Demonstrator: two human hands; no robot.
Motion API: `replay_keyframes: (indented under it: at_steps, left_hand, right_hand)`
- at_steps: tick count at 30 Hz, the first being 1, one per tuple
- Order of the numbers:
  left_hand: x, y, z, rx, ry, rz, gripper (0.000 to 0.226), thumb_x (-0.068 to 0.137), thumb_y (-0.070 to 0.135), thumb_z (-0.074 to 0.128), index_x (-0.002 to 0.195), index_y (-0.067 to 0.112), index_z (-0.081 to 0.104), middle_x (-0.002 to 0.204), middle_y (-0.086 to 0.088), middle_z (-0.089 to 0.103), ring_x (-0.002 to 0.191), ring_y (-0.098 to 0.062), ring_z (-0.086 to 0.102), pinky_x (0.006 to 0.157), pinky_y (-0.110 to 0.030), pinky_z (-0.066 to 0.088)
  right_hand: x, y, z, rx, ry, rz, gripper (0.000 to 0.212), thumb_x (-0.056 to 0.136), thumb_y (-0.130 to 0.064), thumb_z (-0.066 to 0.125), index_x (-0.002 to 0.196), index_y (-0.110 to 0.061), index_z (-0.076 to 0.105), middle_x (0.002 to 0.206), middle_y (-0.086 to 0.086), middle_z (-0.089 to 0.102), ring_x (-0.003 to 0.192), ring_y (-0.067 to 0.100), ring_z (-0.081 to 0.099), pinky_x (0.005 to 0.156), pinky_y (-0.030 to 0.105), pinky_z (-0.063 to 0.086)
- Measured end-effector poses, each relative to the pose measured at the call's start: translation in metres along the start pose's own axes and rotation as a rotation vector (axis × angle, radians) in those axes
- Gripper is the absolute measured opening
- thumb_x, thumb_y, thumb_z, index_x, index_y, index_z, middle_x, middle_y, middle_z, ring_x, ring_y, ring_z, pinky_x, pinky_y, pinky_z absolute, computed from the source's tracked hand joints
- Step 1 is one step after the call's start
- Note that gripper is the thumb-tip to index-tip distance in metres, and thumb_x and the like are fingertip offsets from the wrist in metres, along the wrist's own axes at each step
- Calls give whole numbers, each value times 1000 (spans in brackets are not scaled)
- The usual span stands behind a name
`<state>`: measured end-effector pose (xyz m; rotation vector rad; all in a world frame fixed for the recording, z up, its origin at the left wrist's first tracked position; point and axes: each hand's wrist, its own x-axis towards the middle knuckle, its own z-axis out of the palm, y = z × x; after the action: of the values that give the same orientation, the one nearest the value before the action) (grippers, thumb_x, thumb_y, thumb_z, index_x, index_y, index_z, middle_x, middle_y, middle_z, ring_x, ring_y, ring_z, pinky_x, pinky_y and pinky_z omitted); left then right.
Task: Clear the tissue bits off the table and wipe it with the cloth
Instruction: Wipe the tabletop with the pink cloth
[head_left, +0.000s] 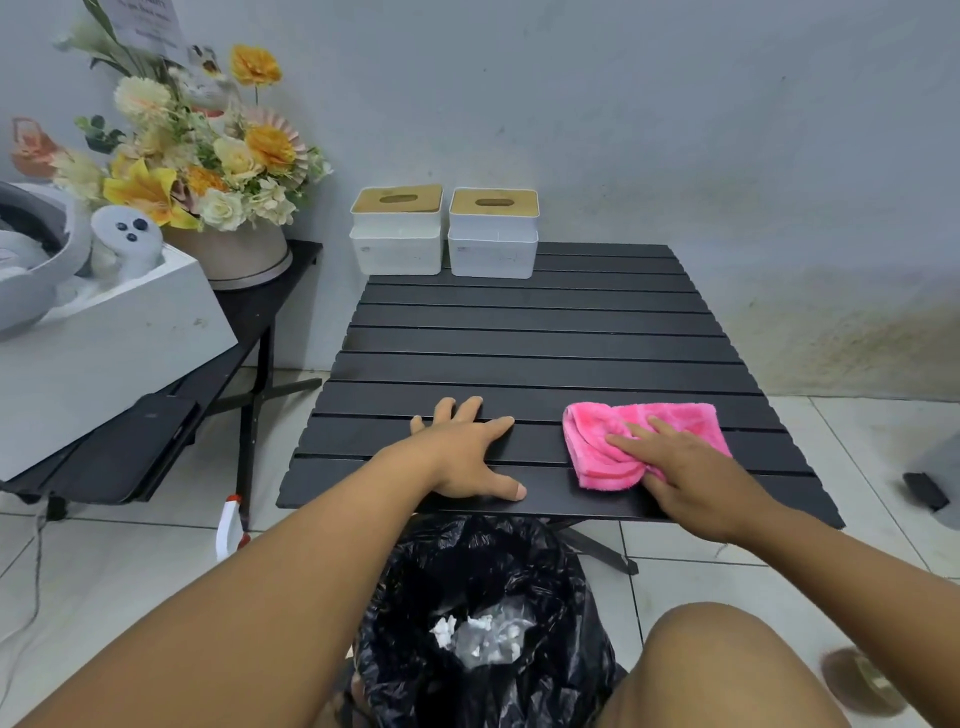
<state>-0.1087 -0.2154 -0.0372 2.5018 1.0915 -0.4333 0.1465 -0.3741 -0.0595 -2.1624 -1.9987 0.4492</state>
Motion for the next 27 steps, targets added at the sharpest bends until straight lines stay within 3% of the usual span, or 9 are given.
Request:
replay_keyframes:
  at_steps: [3,8,12,17,20,24,27]
  left_hand:
    - [-1,5,-1,0,-13,-13,105,71,76,62,156,44,9,167,-1,-6,151,-31,-14,117,-64,2]
    - [0,12,0,12,5,-2,107,71,75,63,157,40,10,167,-3,-4,152,-30,-11,118,-62,4]
    - [0,22,2,10,7,33,107,72,73,64,157,38,11,167,-3,-3,152,-29,-11,119,-62,3]
    - [3,37,6,3,11,85,104,72,73,64,157,38,15,167,-2,-2,152,-28,-13,119,-62,2]
    - [6,45,8,21,13,109,104,73,74,62,157,37,14,167,-2,-2,152,-27,-13,119,-62,3]
    - [9,49,9,28,11,118,104,73,75,62,157,36,14,167,-1,-3,152,-26,-14,119,-61,2]
    - [11,52,9,32,10,118,106,72,75,63,157,36,14,167,-2,-3,152,-27,-13,120,-60,2]
  right_hand:
    - [5,-9,6,-17,4,31,55,101,-23,43,149,-46,30,160,-16,20,152,18,6,123,43,11]
    - [-9,-19,8,-30,-55,-137,55,103,-24,42,148,-50,26,157,-25,16,151,14,1,123,43,9]
    - [-30,-9,4,-63,-101,-201,55,104,-27,41,146,-56,21,156,-26,11,149,4,-3,122,28,2]
    - [-47,14,-13,-82,-111,-123,54,104,-30,41,140,-61,15,150,-33,6,144,-5,-3,113,15,3]
    - [-49,32,-17,-38,-30,8,55,103,-26,44,143,-57,22,153,-29,16,148,3,6,116,21,10]
    - [-35,21,-6,-38,80,271,55,101,-22,41,150,-44,29,160,-12,24,151,19,11,122,41,16]
    - [-31,-8,6,-69,70,206,57,102,-26,39,153,-44,21,161,-12,18,152,22,7,123,44,8]
